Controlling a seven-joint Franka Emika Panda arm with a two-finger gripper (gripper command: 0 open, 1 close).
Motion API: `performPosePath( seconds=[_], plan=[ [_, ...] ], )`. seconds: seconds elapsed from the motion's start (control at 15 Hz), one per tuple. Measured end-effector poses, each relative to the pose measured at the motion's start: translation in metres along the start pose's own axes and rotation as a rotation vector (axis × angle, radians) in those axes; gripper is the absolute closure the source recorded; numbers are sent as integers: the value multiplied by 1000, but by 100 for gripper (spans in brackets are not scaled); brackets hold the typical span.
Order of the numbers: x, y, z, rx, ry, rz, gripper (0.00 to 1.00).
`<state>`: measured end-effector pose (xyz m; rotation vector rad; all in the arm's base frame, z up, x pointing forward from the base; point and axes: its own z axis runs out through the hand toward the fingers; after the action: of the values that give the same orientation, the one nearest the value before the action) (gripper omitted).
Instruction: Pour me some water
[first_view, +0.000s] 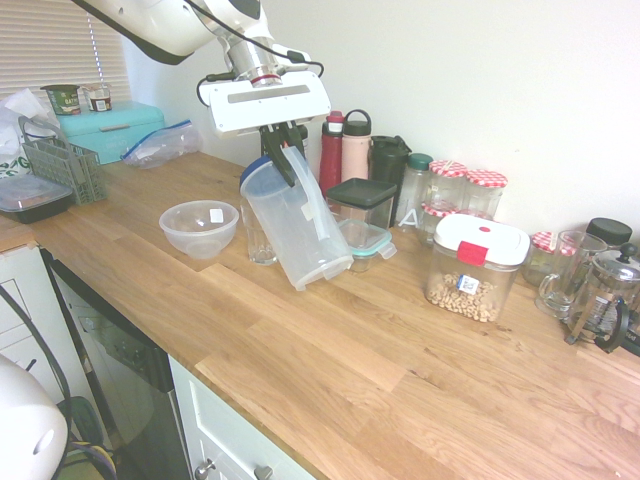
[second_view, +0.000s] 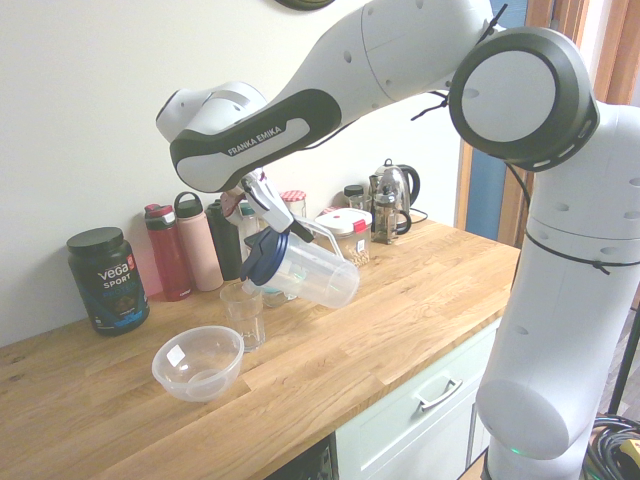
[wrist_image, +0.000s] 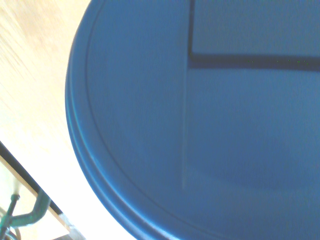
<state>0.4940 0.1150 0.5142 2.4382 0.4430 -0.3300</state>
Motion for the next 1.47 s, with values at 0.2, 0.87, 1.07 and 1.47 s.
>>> performPosePath(
  seconds=[0.2,0.87,1.07,1.47],
  plan=[
    [-5,4,-6,15,28,6,100],
    [-158,153,-2,514,237,271,100],
    [-159,183,64,619,226,419,100],
    [-203,218,194,781,187,745,100]
  ],
)
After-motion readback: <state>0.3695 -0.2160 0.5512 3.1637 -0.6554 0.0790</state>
